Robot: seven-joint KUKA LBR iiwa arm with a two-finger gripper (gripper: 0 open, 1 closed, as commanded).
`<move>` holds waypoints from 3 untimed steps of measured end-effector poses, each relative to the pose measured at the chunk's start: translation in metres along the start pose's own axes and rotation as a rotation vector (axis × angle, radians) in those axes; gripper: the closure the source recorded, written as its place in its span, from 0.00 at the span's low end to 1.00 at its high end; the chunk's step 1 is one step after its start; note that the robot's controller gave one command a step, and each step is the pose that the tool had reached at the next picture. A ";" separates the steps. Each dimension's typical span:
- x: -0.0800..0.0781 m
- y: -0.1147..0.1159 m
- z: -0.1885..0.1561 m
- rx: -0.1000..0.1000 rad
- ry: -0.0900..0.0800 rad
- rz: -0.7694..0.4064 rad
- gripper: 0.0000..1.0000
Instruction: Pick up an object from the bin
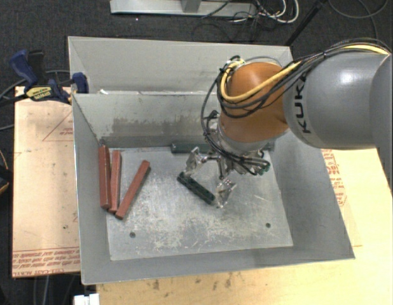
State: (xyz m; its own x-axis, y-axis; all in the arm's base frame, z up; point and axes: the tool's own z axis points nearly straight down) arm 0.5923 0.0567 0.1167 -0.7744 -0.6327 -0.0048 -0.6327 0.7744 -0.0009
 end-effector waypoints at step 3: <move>-0.017 -0.026 0.038 0.007 0.002 -0.099 1.00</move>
Offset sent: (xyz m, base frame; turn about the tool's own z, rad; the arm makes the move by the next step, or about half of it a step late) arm 0.0240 -0.0071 -0.0467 -0.1040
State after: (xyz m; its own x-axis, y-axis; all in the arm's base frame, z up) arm 0.6215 0.0475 0.0789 -0.7079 -0.7063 -0.0027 -0.7063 0.7079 -0.0080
